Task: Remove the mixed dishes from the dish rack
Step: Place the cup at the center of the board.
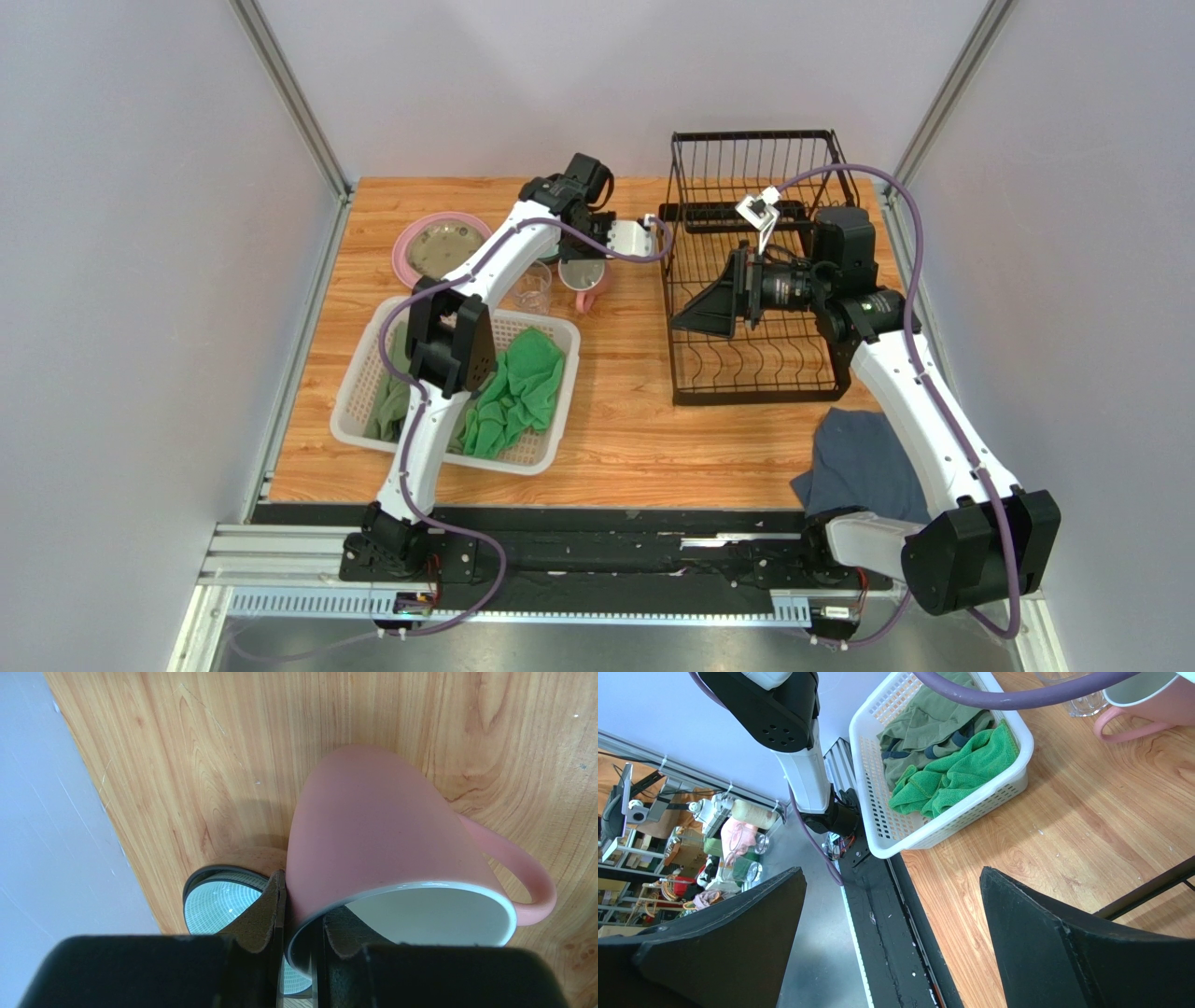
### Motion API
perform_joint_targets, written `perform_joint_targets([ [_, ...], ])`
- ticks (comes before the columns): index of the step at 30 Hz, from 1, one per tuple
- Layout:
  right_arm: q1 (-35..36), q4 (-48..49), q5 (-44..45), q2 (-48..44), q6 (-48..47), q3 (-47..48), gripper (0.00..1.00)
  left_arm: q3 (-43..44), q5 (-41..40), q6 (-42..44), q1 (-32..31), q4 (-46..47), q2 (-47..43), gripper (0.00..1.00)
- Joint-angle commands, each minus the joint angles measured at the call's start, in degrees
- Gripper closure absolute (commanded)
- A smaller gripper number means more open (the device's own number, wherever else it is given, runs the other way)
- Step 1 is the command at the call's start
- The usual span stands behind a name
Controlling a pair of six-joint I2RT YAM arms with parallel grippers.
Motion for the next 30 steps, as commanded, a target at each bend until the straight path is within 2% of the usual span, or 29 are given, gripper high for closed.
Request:
perform_joint_targets([
  [1,-0.36,2.34,0.49,-1.29,-0.87,0.12,0.01,1.54,-0.06,1.65,0.10,2.88,-1.33,0.94],
  [25,-0.45,2.52,0.41,-0.33,-0.87,0.12,0.01,-0.92,-0.41,2.18,0.10,2.97,-1.24,0.87],
  [30,-0.45,2.34,0.49,-0.32,-0.87,0.12,0.01,-1.01,-0.76,2.09,0.10,3.23,-0.98,0.70],
])
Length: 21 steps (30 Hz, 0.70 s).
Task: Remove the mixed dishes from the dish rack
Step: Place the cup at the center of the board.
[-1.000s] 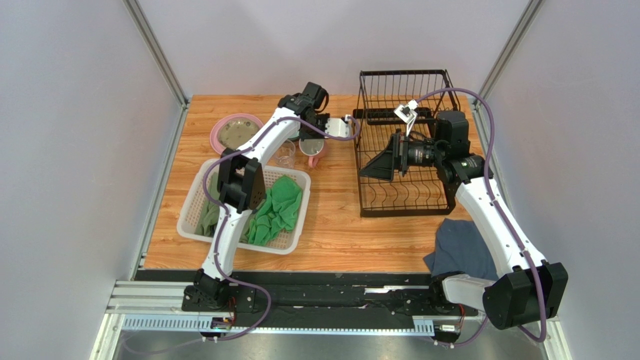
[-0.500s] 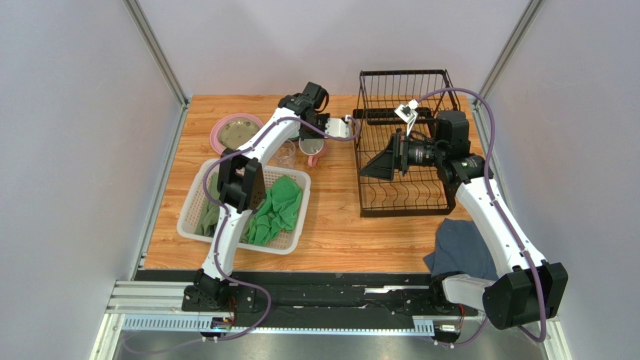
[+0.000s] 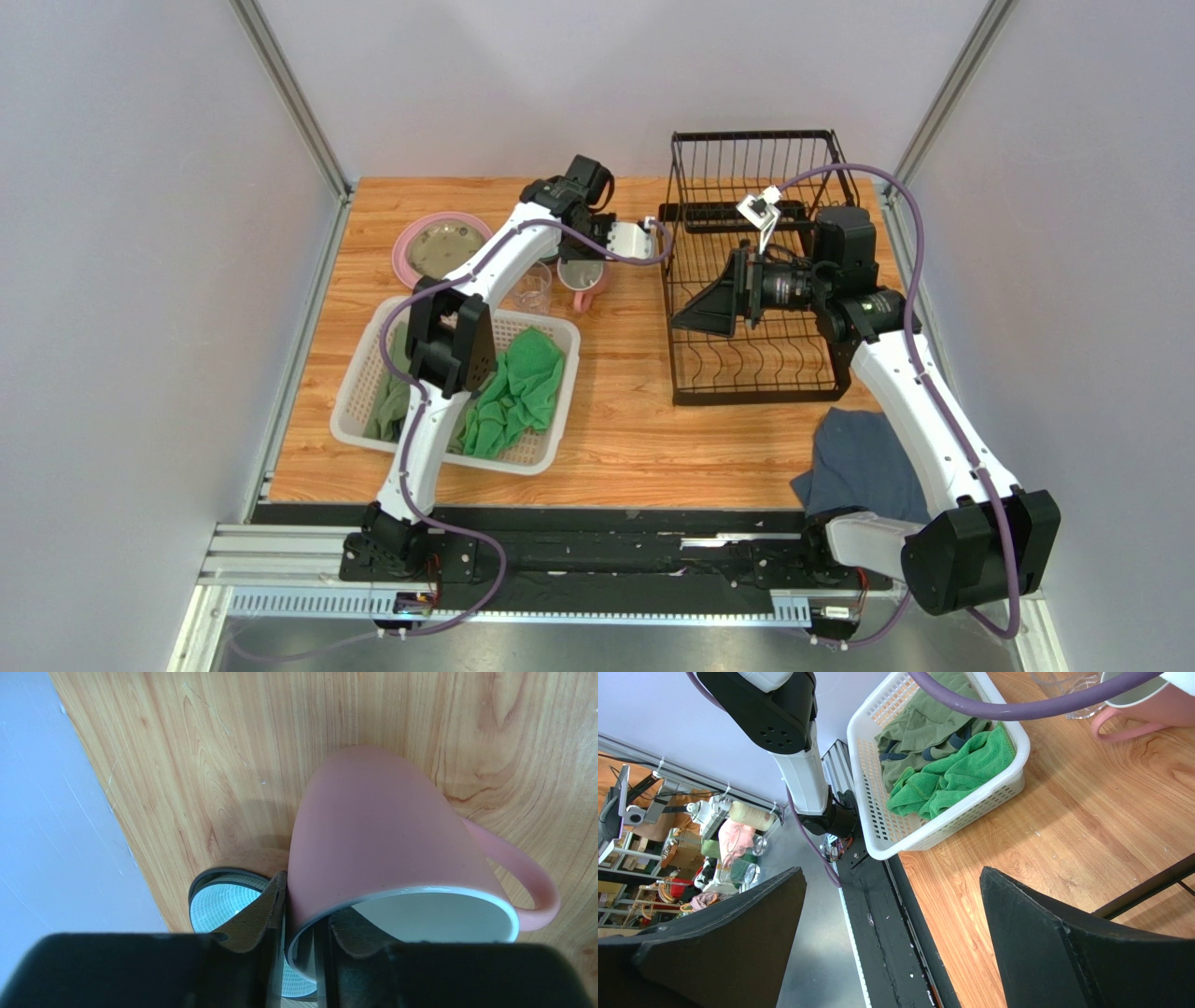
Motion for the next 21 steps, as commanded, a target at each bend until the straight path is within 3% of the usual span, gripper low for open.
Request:
perform_joint_targets([
  [1,-0.30,1.93,0.23,-0.32,-0.87,0.12,0.01,0.13,0.04,0.78,0.10,1.55,-0.98,0.68],
  [4,-0.30,2.10,0.14,-0.32,-0.87,0.20,0.01,0.04,0.04,0.78,0.10,1.81,-0.98,0.63],
  [21,-0.30,2.19,0.23,-0.85,-0.96,-0.15,0.01,0.13,-1.01,-0.10,-0.16,5.59,-1.68,0.57],
])
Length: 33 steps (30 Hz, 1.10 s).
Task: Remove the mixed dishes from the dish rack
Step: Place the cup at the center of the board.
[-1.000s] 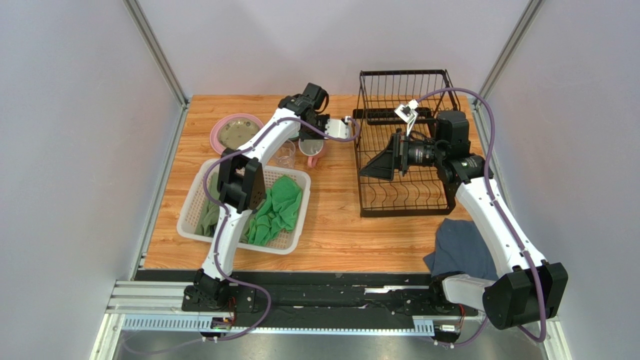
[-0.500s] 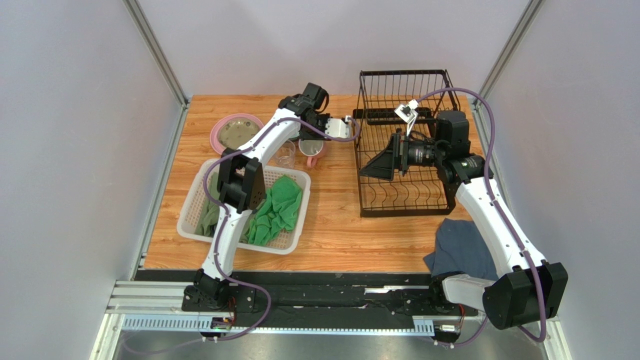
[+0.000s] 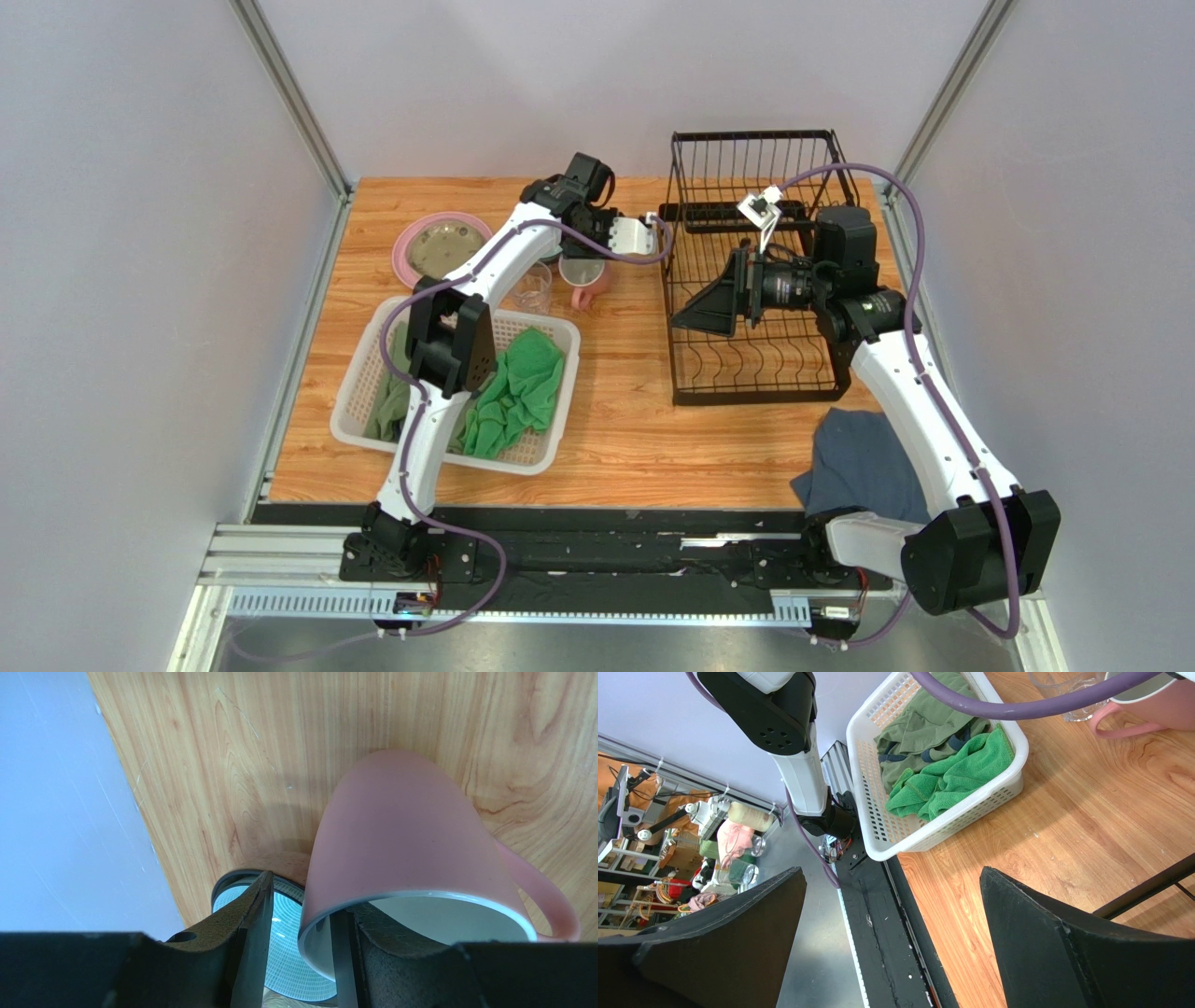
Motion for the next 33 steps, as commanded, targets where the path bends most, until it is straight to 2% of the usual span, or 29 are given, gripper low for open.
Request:
perform_joint_targets([
  [1,-0.21,1.76,0.23,-0.85,-1.04,-0.15,0.01,0.33,-0.36,-0.03,-0.23,2.90,-1.79,0.57],
  [20,-0.56,2.63,0.41,-1.99,-1.22,-1.29,0.01,-3.19,-1.67,-0.56,-0.76,7.56,-2.93,0.56],
  [33,-0.74,2.72,0.41,-2.26,-0.96,-1.47,0.01,-5.21,-0.71,-3.02,-0.67,12.40,-7.76,0.56],
])
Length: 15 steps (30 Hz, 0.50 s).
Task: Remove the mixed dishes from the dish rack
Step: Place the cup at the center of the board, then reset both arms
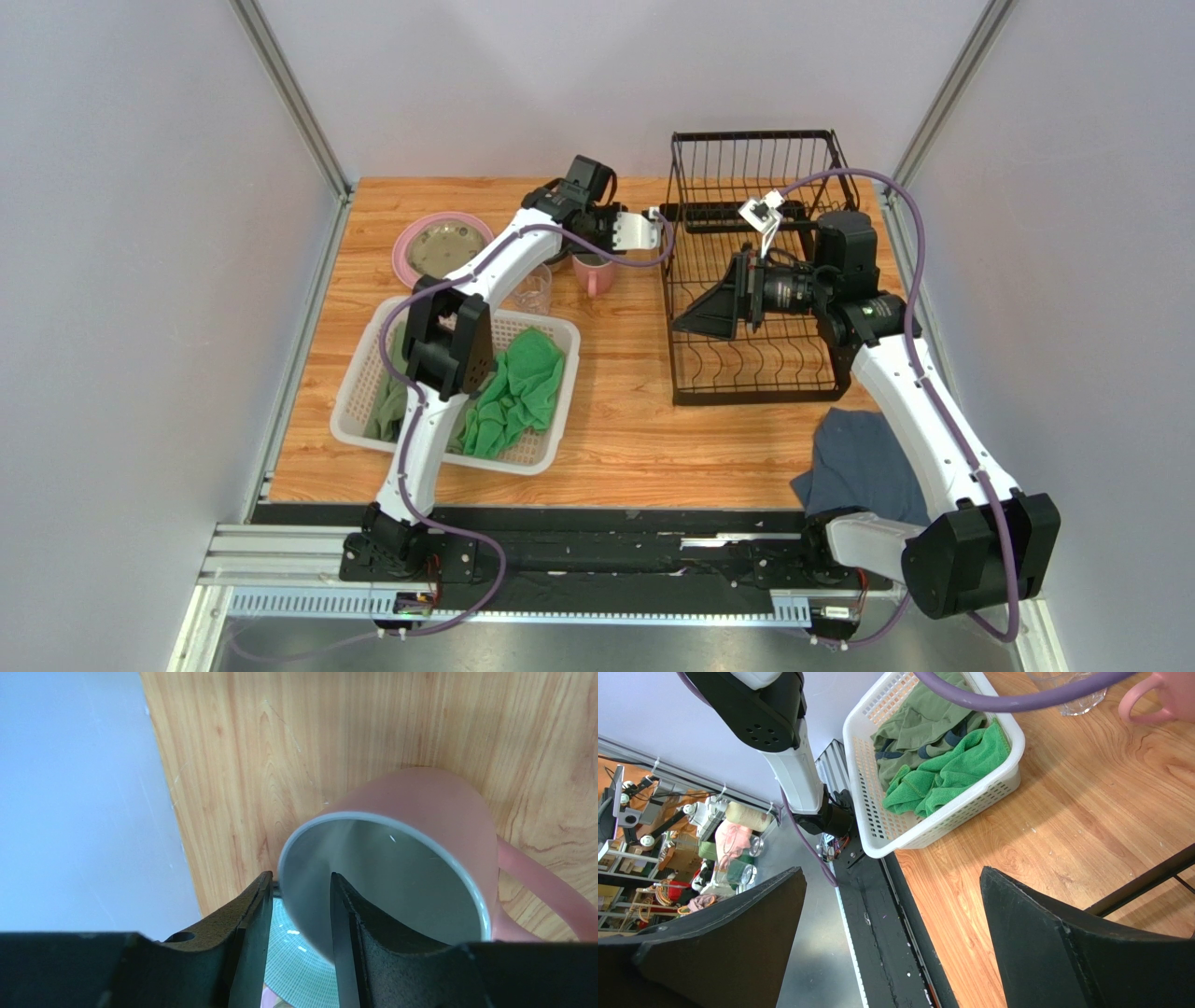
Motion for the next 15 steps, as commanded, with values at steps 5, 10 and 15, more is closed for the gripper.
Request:
perform_joint_targets([
  [5,-0.43,2.35,0.32,-1.76,-0.74,0.24,0.01,-1.10,0.43,-2.09,-0.26,2.78,-9.20,0.55],
  [10,-0.43,1.30,1.28,-1.84,-1.87,0.76,0.01,-4.18,0.60,-5.15,-0.26,5.41,-12.98,0.45],
  [15,-0.43,-3.35,7.33,-2.28,-6.35,2.34,0.00,-11.80,1.48,-11.30,-0.08,12.00,-21.32,0.33],
])
